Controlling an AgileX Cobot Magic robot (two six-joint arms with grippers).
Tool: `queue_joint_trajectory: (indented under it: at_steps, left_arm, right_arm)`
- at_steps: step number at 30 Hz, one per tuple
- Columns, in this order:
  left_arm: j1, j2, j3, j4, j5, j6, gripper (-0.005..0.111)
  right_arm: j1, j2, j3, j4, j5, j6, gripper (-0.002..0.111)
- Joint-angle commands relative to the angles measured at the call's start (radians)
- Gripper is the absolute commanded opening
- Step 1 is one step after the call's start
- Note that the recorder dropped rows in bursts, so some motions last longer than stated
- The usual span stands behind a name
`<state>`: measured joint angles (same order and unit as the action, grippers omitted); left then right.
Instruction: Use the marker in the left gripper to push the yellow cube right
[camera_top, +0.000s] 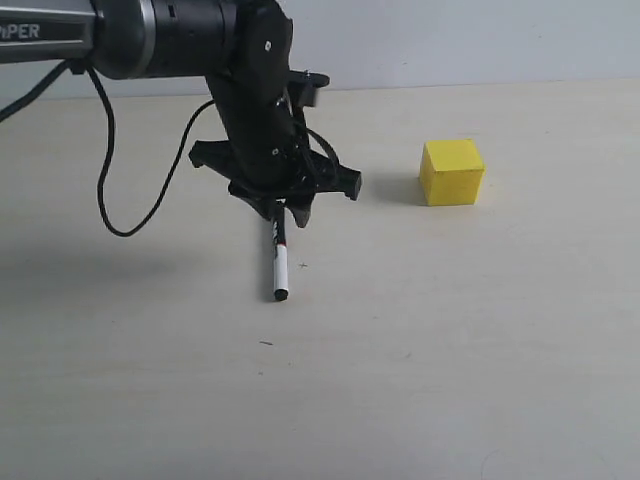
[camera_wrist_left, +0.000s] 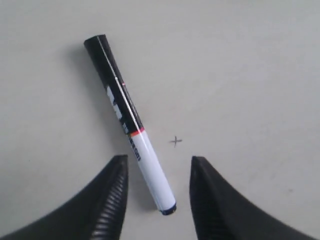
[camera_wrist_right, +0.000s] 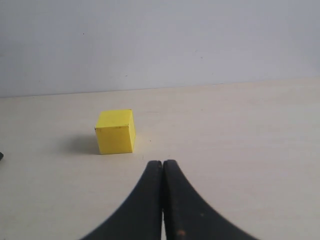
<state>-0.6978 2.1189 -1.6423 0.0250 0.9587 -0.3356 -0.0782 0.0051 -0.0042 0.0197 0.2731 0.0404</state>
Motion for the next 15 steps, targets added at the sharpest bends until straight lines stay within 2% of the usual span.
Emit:
queue_joint_trajectory:
  at_steps: [1,3,4,6,9,15]
  left_arm:
    - [0.0,-0.062,-0.004,-0.062,0.047,0.16,0.023]
    - [0.0,-0.09,0.008,-0.101,0.048,0.236,0.005]
    - [0.0,-0.108,0.019,-0.119,0.037,0.253,0.0]
    - [0.0,-0.146,0.05,-0.135,-0.015,0.256,0.0]
    - [0.0,-0.238,0.14,-0.153,-0.176,0.256,0.0]
    - [0.0,-0.483,0.454,-0.159,-0.598,0.254,0.0]
  right_arm:
    - [-0.004,-0.005,0.004,0.0,-0.008,-0.001,0.0]
    - [-0.004,-0.005,0.004,0.0,-0.008,-0.001,0.0]
    - [-0.004,-0.005,0.004,0.0,-0.008,-0.001,0.0]
    - [-0.004,-0.005,0.004,0.0,-0.008,-0.001,0.0]
    - [-0.004,-0.005,0.004,0.0,-0.008,-0.001,0.0]
    - [-0.004,-0.005,0.004,0.0,-0.008,-0.001,0.0]
